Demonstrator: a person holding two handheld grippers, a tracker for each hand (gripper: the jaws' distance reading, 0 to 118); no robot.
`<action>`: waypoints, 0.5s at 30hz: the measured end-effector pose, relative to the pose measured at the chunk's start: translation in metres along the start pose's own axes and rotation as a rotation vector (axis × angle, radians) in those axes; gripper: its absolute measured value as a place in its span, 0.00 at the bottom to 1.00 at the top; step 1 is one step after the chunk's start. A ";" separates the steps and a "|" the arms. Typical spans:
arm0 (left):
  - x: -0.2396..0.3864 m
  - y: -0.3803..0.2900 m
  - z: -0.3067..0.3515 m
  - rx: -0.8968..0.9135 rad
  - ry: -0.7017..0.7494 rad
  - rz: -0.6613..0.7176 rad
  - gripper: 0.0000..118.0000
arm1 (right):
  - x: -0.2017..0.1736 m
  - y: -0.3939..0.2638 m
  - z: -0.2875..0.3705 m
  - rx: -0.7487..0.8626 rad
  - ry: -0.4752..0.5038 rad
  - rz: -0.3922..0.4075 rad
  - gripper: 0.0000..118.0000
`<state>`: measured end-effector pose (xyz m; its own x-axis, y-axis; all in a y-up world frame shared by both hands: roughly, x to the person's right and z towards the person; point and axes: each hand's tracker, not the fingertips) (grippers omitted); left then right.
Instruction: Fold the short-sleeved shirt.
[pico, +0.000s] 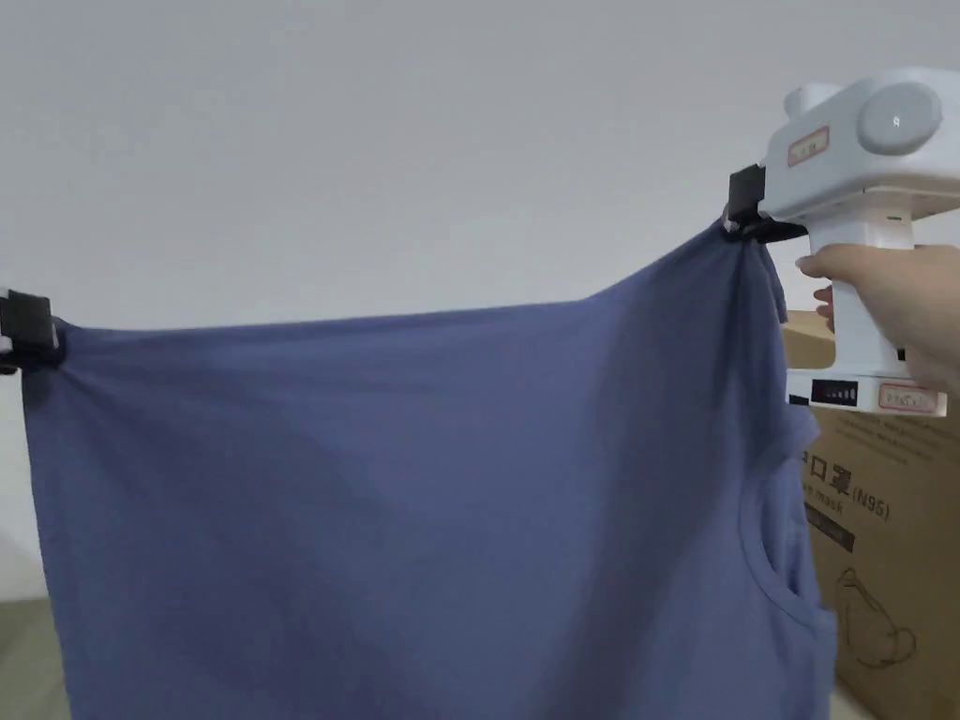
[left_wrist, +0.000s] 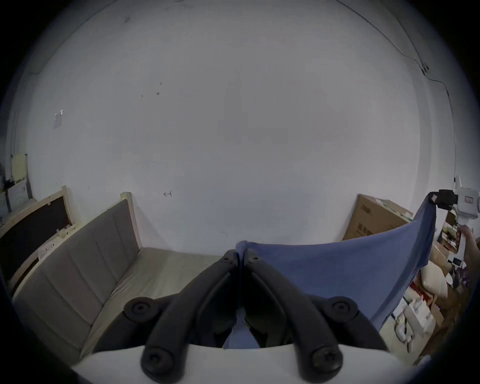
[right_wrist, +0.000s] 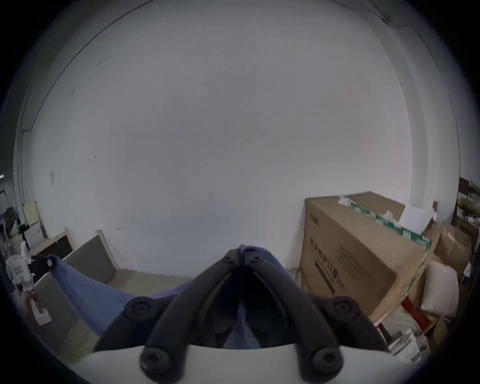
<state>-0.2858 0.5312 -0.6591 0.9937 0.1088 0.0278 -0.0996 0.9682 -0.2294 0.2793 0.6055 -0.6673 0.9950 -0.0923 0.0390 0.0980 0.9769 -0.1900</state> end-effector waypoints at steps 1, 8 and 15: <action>0.001 0.002 -0.010 0.009 0.026 0.000 0.02 | 0.002 0.001 -0.007 0.012 -0.004 -0.005 0.02; 0.024 -0.001 -0.068 0.042 0.070 -0.053 0.02 | 0.007 -0.009 -0.046 0.050 -0.043 0.000 0.02; 0.029 -0.039 -0.089 -0.182 0.026 -0.027 0.02 | 0.036 -0.147 -0.078 -0.220 -0.049 -0.034 0.02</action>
<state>-0.2481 0.4769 -0.7365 0.9971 0.0747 0.0115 -0.0638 0.9139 -0.4010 0.3025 0.4435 -0.7143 0.9893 -0.1100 0.0961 0.1394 0.9072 -0.3968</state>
